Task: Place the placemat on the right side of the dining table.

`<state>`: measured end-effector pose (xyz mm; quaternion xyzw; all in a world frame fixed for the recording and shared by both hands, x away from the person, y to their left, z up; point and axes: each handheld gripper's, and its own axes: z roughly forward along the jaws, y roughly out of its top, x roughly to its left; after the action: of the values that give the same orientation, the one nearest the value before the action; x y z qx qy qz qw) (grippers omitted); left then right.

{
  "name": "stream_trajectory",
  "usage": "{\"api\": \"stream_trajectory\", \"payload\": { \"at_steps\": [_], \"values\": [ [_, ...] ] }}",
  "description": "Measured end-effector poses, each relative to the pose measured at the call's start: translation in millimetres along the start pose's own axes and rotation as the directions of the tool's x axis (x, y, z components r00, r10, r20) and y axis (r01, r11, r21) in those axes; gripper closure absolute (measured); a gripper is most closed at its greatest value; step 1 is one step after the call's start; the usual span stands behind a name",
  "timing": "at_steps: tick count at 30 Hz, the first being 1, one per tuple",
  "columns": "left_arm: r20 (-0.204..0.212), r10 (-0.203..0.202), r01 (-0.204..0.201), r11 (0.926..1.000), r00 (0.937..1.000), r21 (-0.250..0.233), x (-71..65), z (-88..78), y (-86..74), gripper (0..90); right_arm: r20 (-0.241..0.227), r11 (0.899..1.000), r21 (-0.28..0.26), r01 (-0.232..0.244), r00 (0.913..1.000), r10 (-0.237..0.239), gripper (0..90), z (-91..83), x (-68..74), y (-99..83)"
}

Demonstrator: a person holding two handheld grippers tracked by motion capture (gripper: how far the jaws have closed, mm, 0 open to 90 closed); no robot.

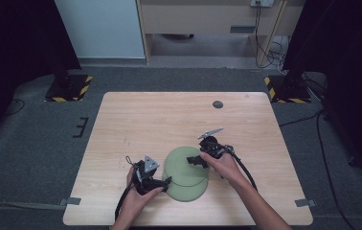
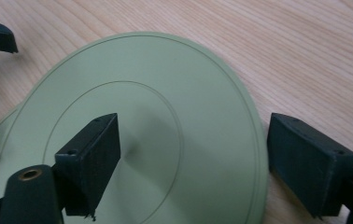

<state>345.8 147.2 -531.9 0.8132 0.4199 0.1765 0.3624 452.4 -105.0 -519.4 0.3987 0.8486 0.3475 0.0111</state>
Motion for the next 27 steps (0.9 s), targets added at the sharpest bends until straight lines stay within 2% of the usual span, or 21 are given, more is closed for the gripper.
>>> {"api": "stream_trajectory", "payload": {
  "at_steps": [8,11,16,18,21,23,24,27],
  "values": [
    [-0.012,0.006,-0.006,1.0000,0.9999,0.000,-1.5,1.7,1.6,0.2,0.012,1.000,0.004,0.012,0.9999,-0.012,20.7,-1.6,3.0,0.4],
    [-0.013,0.002,-0.002,1.0000,0.9999,0.001,-1.3,2.3,2.2,0.1,0.028,0.999,-0.021,0.026,0.9993,-0.025,21.5,-11.4,8.1,3.1],
    [-0.015,0.006,-0.006,1.0000,0.9999,0.003,-1.6,2.1,2.6,0.1,0.024,0.998,-0.055,0.030,0.9993,-0.028,24.8,-23.8,14.0,7.8],
    [-0.016,0.006,-0.006,1.0000,0.9999,0.003,-1.6,2.1,2.6,0.1,0.011,0.997,-0.067,0.045,0.9990,-0.044,27.0,-30.6,20.3,11.3],
    [-0.016,0.007,-0.007,1.0000,0.9998,0.003,-1.7,2.0,2.6,0.1,-0.041,0.994,-0.090,0.062,0.9969,-0.066,32.2,-37.7,30.6,13.9],
    [-0.017,0.009,-0.008,1.0000,0.9998,0.003,-1.9,1.9,2.5,0.2,-0.041,0.993,-0.069,0.095,0.9944,-0.098,34.5,-37.1,33.3,11.7],
    [-0.017,0.009,-0.009,1.0000,0.9998,0.003,-1.9,1.8,2.5,0.2,-0.060,0.994,-0.029,0.103,0.9927,-0.104,36.6,-34.2,30.9,6.8],
    [-0.019,0.007,-0.007,1.0000,0.9998,0.000,-1.5,2.2,2.5,0.2,-0.057,0.995,-0.003,0.099,0.9935,-0.099,40.9,-31.0,25.7,1.7]
  ]
}}
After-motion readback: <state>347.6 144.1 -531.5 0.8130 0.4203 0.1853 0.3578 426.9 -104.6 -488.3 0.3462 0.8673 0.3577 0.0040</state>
